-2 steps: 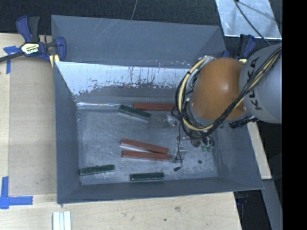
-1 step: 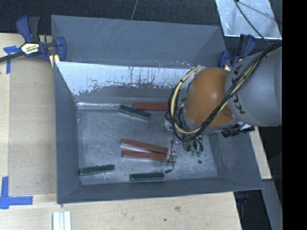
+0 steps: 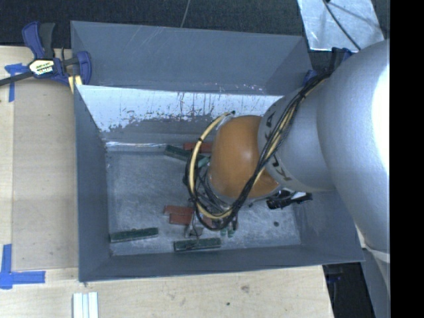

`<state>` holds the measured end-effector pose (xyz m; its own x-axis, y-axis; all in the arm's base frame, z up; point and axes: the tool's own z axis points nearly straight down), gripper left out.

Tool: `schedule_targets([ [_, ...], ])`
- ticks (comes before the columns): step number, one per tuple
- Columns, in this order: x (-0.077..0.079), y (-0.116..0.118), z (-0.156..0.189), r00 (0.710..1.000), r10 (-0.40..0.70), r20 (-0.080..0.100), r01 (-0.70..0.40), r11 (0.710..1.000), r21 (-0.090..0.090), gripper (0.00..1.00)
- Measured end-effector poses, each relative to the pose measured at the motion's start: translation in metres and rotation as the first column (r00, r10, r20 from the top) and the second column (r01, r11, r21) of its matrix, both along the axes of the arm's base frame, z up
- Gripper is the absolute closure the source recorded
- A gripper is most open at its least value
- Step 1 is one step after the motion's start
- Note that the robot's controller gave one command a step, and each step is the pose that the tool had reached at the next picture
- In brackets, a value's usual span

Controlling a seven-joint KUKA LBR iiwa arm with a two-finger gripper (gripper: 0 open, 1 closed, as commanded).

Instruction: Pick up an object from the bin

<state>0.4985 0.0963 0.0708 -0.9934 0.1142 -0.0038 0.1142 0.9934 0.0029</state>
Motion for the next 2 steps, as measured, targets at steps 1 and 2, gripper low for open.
schedule_targets([
  [1, 0.0, 0.0, 0.0, 1.0, 0.0, 0.0, 0.0, 1.0, 0.0, 1.0],
  [2, -0.008, 0.006, 0.184, 1.0, -0.018, 0.003, 0.018, 1.0, -0.001, 1.0],
])
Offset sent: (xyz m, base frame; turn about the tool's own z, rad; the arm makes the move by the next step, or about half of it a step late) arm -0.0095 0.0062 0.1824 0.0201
